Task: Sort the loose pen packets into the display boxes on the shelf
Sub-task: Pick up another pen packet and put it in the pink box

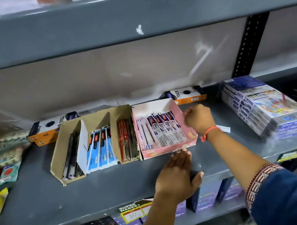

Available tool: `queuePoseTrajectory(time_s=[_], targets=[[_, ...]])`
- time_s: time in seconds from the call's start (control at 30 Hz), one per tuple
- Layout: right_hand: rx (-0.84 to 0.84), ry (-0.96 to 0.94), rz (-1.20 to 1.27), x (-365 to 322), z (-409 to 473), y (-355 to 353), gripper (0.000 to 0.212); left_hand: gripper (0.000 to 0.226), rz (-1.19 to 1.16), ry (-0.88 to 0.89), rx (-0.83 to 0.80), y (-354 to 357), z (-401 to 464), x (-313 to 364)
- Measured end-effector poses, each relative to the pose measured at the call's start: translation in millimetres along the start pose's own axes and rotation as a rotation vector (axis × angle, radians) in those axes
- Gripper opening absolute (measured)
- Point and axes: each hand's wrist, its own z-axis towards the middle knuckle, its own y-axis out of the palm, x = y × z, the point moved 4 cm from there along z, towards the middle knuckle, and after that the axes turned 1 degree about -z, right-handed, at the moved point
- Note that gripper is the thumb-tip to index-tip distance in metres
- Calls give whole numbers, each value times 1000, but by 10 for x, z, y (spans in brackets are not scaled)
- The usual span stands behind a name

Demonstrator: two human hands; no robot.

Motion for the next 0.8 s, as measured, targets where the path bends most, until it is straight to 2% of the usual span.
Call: queuePoseTrajectory(time_s=[0.1,0.23,0.33,0.7,0.77,0.8], targets=[[96,119,1,351,-59,-240,22,67,5,-8,-14,-14,-5,-7],[-62,180,-284,770,-222,-318,24,67,52,-15,-73,1,-2,-2],[-132,171,-335,890,-252,-321,30,66,60,-28,-105,8,2,-11],[-206,313,-70,966,-217,-288,15,67,65,-31,-95,17,-4,-27],[-219,328,40,948,-236,-316,3,67,71,-26,-75,8,-8,-22],[-221,345,165,934,-254,-334,12,67,75,-22,-61,4,-8,-18]])
